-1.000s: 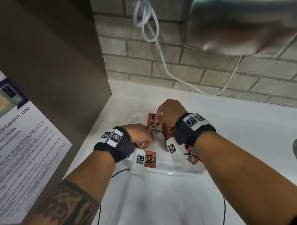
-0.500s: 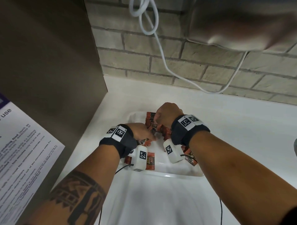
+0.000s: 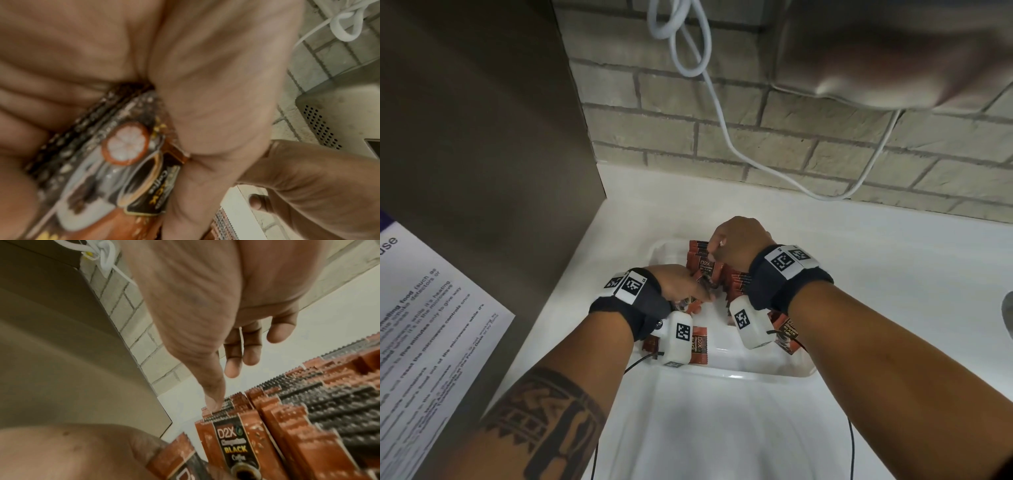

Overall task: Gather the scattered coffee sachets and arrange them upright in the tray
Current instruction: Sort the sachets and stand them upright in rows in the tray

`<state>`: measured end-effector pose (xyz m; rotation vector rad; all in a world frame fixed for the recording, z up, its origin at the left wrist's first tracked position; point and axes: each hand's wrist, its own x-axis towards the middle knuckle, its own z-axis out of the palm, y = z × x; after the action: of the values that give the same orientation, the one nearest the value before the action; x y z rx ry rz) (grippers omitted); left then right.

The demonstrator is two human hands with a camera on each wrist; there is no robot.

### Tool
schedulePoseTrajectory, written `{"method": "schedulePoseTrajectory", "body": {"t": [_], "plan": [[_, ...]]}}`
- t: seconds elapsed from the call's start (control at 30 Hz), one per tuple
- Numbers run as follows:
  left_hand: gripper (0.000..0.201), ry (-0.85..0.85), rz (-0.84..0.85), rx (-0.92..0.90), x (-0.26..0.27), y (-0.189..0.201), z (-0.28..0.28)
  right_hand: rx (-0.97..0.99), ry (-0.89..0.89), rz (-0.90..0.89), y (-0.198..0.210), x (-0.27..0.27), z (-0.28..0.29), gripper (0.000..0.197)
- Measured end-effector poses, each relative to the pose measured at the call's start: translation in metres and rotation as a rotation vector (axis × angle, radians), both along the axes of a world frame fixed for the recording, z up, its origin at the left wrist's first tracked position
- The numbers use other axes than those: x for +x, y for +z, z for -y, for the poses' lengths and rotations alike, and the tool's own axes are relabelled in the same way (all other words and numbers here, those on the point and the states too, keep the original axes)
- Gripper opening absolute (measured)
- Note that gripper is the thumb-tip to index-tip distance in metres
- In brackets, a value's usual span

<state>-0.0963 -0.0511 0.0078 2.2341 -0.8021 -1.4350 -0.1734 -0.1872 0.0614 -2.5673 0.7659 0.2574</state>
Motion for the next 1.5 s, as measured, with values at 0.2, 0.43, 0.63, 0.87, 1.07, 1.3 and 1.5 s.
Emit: {"method": "schedulePoseTrajectory", "body": {"t": [0.2, 0.43, 0.63, 0.87, 1.07, 1.3, 1.5], "plan": [[0.049, 0.088, 0.006, -0.049, -0.005, -0.002, -0.005, 0.028, -0.003, 0.110, 0.015, -0.010, 0.006, 0.018], [0.040, 0.074, -0.061, -0.065, -0.007, 0.013, -0.009, 0.047, 0.001, 0.176, 0.020, -0.021, 0.006, 0.015], [0.025, 0.315, -0.463, -0.409, -0.007, 0.032, -0.031, 0.278, 0.064, 0.153, 0.027, -0.038, -0.004, 0.017], [0.038, 0.337, -0.388, -0.594, -0.016, 0.043, -0.041, 0.348, 0.016, 0.265, 0.036, -0.040, -0.010, 0.005], [0.042, 0.324, -0.349, -0.663, -0.020, 0.049, -0.048, 0.341, 0.031, 0.330, 0.054, -0.044, -0.009, 0.004], [0.032, 0.370, -0.265, -0.549, -0.017, 0.042, -0.055, 0.171, 0.040, 0.366, 0.062, -0.039, -0.006, 0.015], [0.018, 0.225, -0.105, -0.117, -0.012, 0.041, -0.053, 0.003, 0.027, 0.141, 0.033, -0.031, -0.004, 0.015]]}}
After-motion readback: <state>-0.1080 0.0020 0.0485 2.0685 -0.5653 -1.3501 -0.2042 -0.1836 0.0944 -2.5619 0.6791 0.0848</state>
